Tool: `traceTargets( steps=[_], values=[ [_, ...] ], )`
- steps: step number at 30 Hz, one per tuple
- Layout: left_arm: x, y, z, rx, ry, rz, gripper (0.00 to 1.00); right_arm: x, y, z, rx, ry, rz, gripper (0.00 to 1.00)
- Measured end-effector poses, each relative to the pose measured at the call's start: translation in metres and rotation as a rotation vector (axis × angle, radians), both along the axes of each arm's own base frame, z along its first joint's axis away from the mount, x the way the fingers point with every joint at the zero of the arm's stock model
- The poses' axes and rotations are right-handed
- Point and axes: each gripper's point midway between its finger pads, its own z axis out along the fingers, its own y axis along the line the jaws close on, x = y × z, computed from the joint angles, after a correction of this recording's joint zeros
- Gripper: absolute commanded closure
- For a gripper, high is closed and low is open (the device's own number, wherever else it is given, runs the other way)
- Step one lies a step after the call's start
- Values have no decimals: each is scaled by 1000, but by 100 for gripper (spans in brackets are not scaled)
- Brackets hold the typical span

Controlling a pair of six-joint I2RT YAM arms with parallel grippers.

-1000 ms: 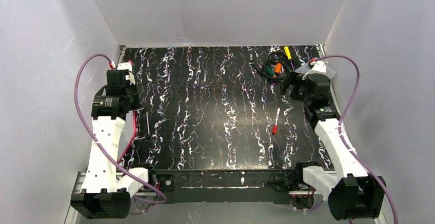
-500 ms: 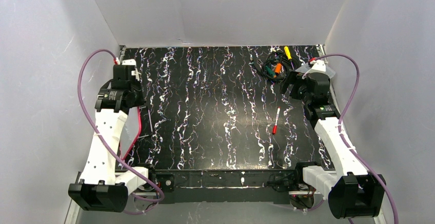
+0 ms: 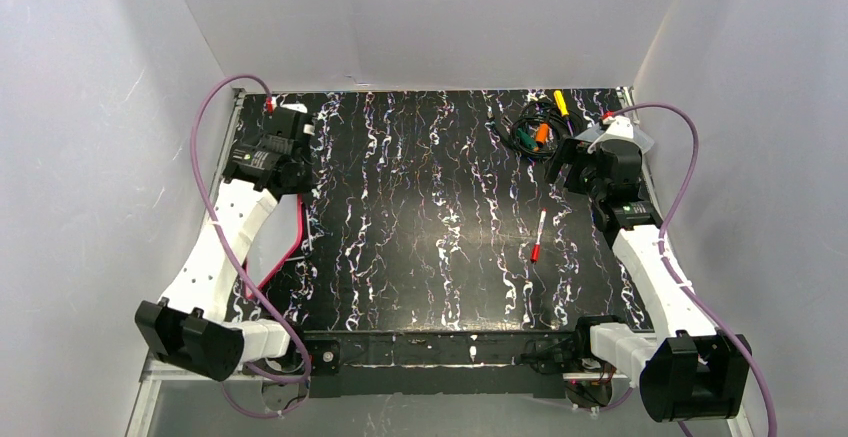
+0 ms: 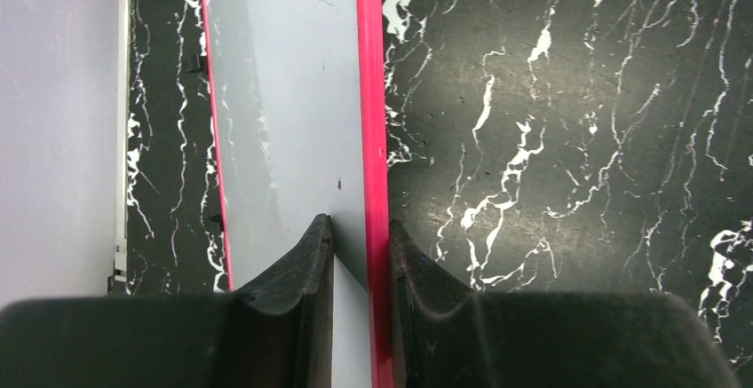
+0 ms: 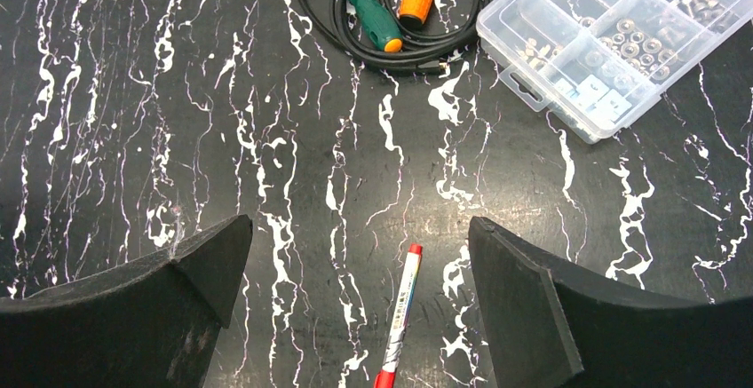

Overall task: Write a sentence on the whiteboard
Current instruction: Move the whiteboard to the center of the board.

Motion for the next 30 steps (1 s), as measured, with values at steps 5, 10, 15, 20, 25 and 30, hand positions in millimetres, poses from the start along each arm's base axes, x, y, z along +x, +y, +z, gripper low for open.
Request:
traceTargets(
  steps=[5,10,15,20,25,30],
  values=[
    [10,-25,1,-1,2,-41,100,-2,1,-4,1,17,5,0],
    [21,-56,3,-12,2,-93,100,-2,1,-3,1,18,6,0],
    [31,-86,2,-4,4,-142,100,-2,2,-2,5,17,13,0],
    [36,-105,1,4,7,-174,89,-2,4,0,7,19,19,0],
    [36,-115,0,-15,7,-194,62,-1,6,0,11,24,29,0],
    [28,-162,0,-220,25,-284,50,-1,11,0,25,34,60,0]
  ],
)
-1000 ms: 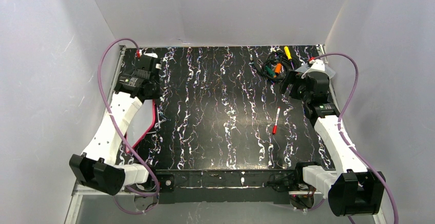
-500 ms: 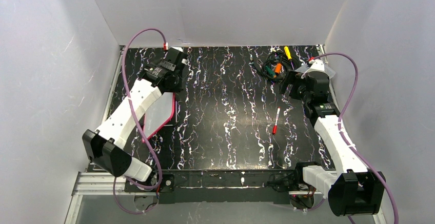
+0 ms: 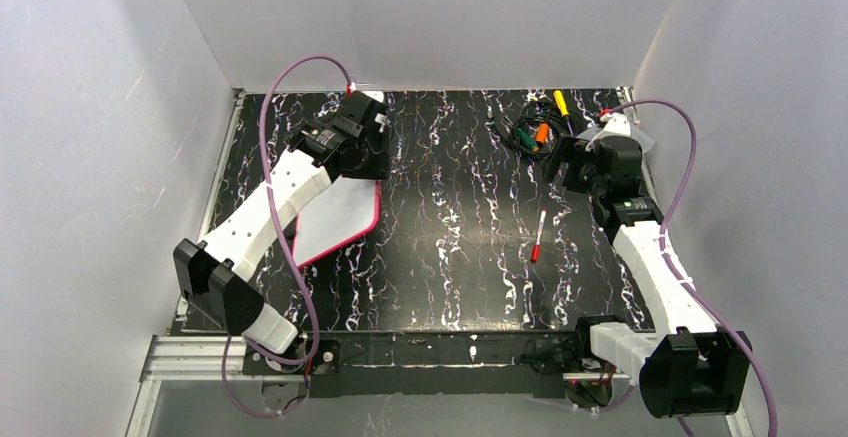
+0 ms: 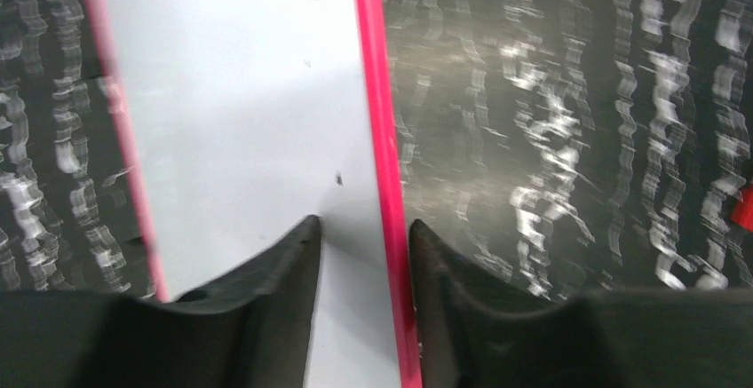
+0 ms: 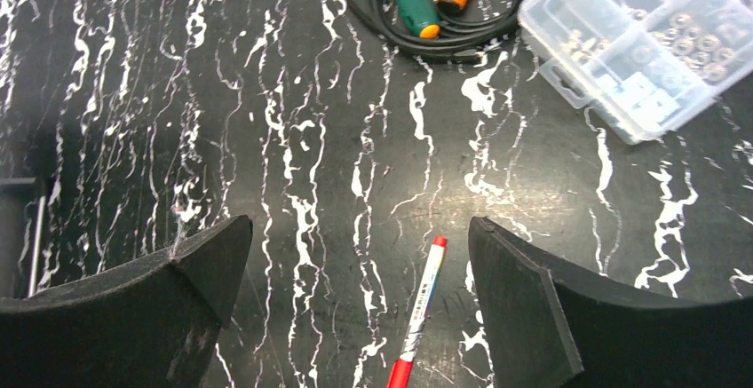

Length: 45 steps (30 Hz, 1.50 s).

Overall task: Write a sentence on the whiteboard
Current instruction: Move the whiteboard to the center of the board.

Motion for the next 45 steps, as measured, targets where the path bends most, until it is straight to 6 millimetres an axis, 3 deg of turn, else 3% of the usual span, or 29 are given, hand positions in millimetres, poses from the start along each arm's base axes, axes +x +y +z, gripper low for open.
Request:
traceTargets(
  steps=[4,11,23,28,34,36,39,42,45],
  values=[
    [-12,-14,0,-60,23,-48,50,-1,13,-4,33,19,66,0],
    [-25,-6,5,-78,12,-55,46,-5,52,-4,159,55,226,0],
    [-40,35,30,-50,-61,17,23,-45,187,29,261,56,524,0],
    [-49,57,50,-76,-109,55,15,-57,224,35,307,78,554,0],
    [-63,72,85,-153,-187,64,11,-63,259,54,354,60,570,0],
    [-63,84,91,-164,-210,91,10,-63,274,61,365,51,583,0],
    [-56,117,92,-165,-243,202,10,-69,304,70,380,51,621,0],
    [-48,151,76,-148,-238,324,9,-81,335,78,390,50,675,4],
    [-42,171,48,-155,-192,400,9,-95,365,83,400,54,725,9]
  ],
)
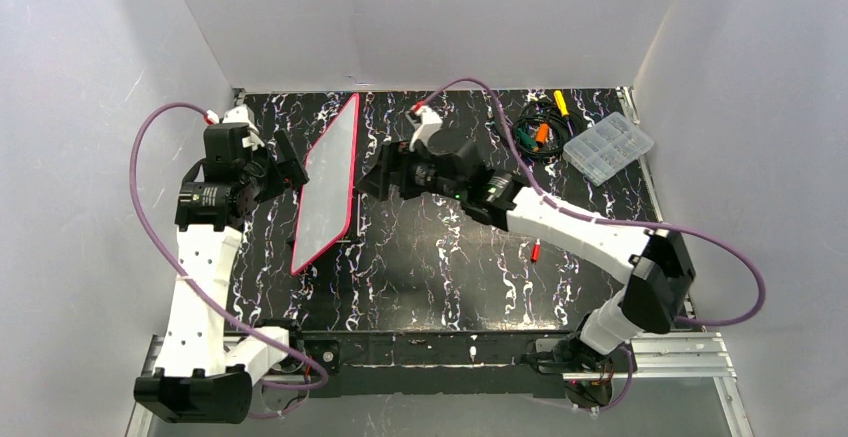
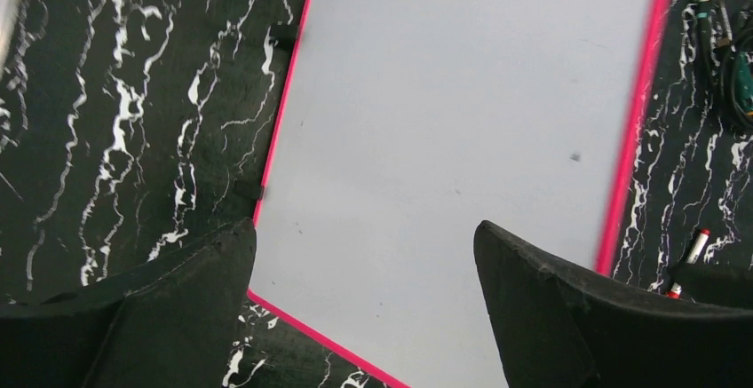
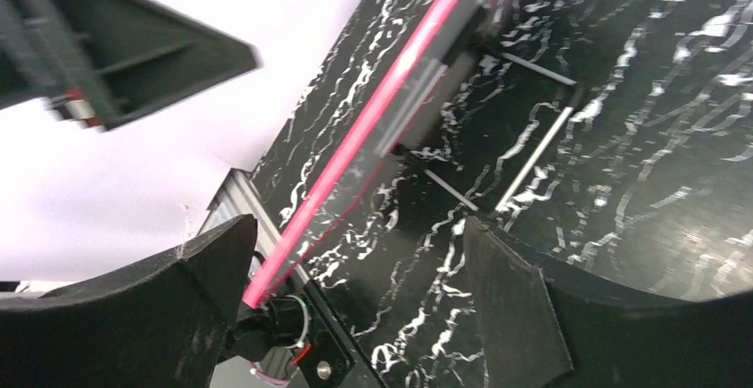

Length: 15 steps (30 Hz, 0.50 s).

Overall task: Write a sentence on the whiteboard
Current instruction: Move the whiteboard to the center of the board, then adjust the whiteboard at the center of the board.

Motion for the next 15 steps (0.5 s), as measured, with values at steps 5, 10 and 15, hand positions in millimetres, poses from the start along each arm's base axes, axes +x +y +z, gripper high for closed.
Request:
traceTargets(
  steps=[5,10,15],
  values=[
    [7,21,-43,-81,72,83,7,-11,39,-4,-14,8,39,22],
    [9,25,-80,-171,108,137,5,-14,61,-27,-93,50,37,51],
    [7,25,-110,-235,122,198,4,-20,67,-39,-140,93,27,72]
  ],
)
